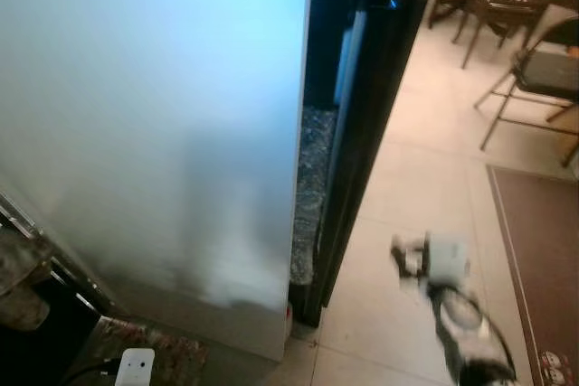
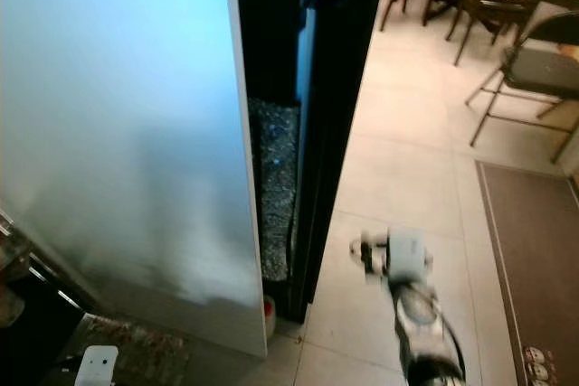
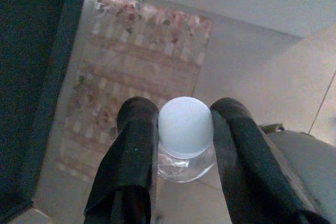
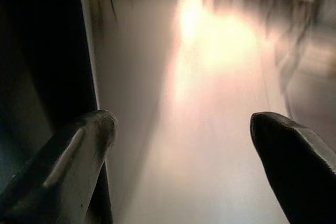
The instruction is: Restocking fridge
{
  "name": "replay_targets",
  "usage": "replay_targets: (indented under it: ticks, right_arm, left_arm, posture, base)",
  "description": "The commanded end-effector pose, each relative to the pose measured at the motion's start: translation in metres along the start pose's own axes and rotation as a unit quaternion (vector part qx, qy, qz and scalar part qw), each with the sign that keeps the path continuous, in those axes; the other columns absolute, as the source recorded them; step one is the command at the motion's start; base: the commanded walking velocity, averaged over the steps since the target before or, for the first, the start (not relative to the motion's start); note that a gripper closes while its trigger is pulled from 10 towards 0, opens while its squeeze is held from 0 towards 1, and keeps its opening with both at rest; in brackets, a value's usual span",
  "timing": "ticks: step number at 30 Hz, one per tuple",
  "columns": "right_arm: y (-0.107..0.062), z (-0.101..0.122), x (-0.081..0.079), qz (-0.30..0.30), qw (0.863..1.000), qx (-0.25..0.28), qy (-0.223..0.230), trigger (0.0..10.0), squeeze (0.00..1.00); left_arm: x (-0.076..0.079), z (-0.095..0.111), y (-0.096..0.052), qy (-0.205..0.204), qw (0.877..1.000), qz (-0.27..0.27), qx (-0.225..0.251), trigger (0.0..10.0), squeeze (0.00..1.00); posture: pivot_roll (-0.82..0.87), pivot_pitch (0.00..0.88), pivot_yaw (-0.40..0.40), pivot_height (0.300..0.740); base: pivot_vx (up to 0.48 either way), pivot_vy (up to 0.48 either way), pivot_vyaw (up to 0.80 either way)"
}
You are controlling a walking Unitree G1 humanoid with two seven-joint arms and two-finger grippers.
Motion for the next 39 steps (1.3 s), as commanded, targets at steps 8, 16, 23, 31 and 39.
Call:
replay_targets:
  ticks: [8,16,23,31,39]
  right_arm:
    - [-0.020,0.005,-0.047,0.056,0.997,0.045,0.012,10.0,0.00]
    - [-0.035,0.028,-0.111,0.164,0.985,0.054,0.020,10.0,0.00]
    - [-0.022,0.046,-0.128,0.160,0.985,0.060,0.018,10.0,1.00]
    - [-0.008,0.067,-0.118,0.102,0.990,0.089,0.031,10.0,1.00]
    - [-0.004,0.075,-0.112,0.071,0.992,0.101,0.032,10.0,0.80]
  left_arm:
    - [-0.003,-0.015,-0.003,0.006,1.000,0.011,-0.022,10.0,0.00]
    - [-0.005,-0.017,-0.003,0.006,0.999,0.016,-0.029,10.0,0.00]
    - [-0.003,-0.015,-0.002,0.010,1.000,0.011,-0.025,10.0,0.00]
    - [-0.004,-0.014,-0.002,0.008,1.000,0.013,-0.024,10.0,0.00]
    - [-0.005,-0.014,-0.002,0.005,0.999,0.015,-0.028,10.0,0.00]
  posture:
    - [-0.02,0.000,-0.027,0.740]
    - [-0.05,0.000,-0.026,0.740]
    - [-0.03,0.000,-0.030,0.740]
    - [-0.02,0.000,-0.033,0.740]
    - [-0.02,0.000,-0.032,0.740]
  base:
    - [0.000,0.000,0.00]
    - [0.000,0.000,0.00]
    - [0.000,0.000,0.00]
    - [0.000,0.000,0.00]
    - [0.000,0.000,0.00]
Point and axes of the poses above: a point about 5 cm out from each wrist's last joint towards the gripper, its own y axis pointing out of the wrist towards the gripper, its own z axis along the axis of the wrist's last joint, x = y × z, the point moved 6 cm from there along y, pointing out of the wrist towards the gripper, and after that the axes turned 9 degrees about y, right-handed, at the moved point
